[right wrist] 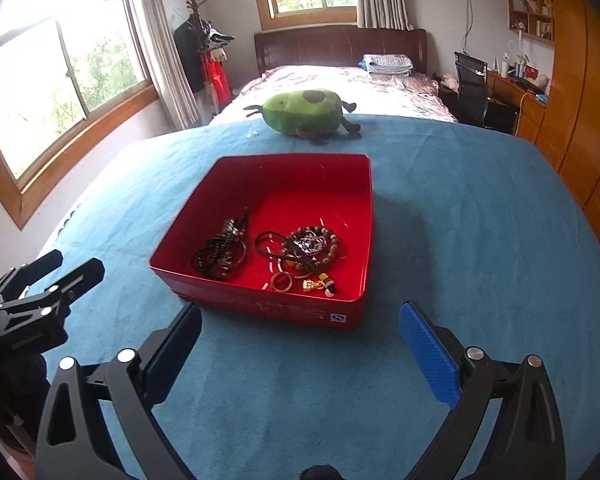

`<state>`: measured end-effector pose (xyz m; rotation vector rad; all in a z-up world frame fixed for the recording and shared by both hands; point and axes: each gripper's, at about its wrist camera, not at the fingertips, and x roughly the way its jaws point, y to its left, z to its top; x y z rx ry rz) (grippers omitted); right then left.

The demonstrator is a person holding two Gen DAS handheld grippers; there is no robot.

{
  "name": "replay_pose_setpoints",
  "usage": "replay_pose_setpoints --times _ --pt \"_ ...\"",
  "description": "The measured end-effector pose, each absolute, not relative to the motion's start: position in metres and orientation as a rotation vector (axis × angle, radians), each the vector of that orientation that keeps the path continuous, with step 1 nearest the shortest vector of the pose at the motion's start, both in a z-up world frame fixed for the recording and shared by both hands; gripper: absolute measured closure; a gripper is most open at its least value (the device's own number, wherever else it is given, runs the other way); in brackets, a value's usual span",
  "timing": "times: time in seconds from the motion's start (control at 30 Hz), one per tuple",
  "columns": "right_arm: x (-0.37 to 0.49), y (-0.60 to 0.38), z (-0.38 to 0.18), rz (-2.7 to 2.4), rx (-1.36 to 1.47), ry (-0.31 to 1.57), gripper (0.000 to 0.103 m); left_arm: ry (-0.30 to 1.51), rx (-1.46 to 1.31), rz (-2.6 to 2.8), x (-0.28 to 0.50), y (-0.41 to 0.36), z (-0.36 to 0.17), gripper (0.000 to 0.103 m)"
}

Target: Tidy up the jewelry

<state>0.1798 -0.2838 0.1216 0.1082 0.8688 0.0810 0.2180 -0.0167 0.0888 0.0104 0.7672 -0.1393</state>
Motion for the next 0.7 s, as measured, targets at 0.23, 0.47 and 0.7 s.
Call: replay_pose_setpoints --times 0.23,0.47,0.7 --pt "0.197 -0.276 0.096 0.065 0.087 0.929 0.004 0.836 0.018 -0.13 0.239 -0.02 0.064 0.003" --pt "0.2 -0.28 0.094 0.06 0.108 0.931 0.004 0.857 0.028 -0.13 0.245 -0.023 0.054 0.003" --pt "0.201 -0.28 0.093 0.06 0.107 0.933 0.004 0.855 0.028 -0.135 0.245 -0.024 0.055 0.003"
